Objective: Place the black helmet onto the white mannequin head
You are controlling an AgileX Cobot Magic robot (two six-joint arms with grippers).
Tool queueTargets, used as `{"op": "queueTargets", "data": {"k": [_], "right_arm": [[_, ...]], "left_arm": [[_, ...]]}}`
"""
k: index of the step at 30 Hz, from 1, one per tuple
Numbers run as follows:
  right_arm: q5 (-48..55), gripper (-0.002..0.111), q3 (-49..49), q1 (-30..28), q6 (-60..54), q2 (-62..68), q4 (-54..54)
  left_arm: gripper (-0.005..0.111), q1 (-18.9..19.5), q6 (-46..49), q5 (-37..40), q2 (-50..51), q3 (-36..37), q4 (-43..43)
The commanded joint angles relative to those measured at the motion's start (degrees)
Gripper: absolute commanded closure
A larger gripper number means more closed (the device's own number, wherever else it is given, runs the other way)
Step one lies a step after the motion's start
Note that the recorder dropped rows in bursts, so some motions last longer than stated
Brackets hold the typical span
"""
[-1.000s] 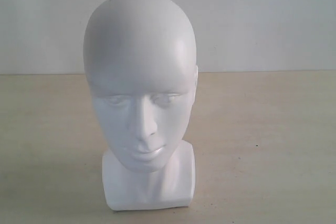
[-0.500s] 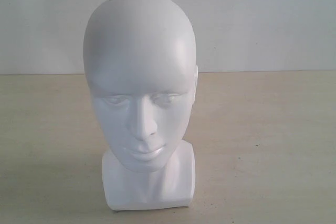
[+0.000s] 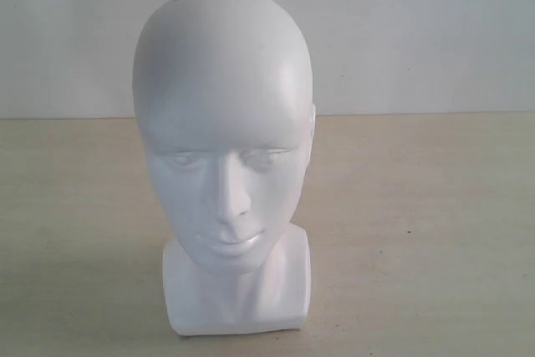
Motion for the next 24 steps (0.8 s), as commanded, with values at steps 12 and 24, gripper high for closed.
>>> {"op": "queueTargets", "data": {"k": [12,24], "right_arm": [[-0.34,0.108,-0.03,0.02,0.00,-0.32,-0.12],[-0.34,0.108,-0.03,0.02,0.00,-0.32,-0.12]], "left_arm": [[0.102,-0.93,-40.59,-50.91,18.26,-1.43,23.84],[0.102,-0.93,-41.52,-74.21,25.88,-1.43,13.34]]}}
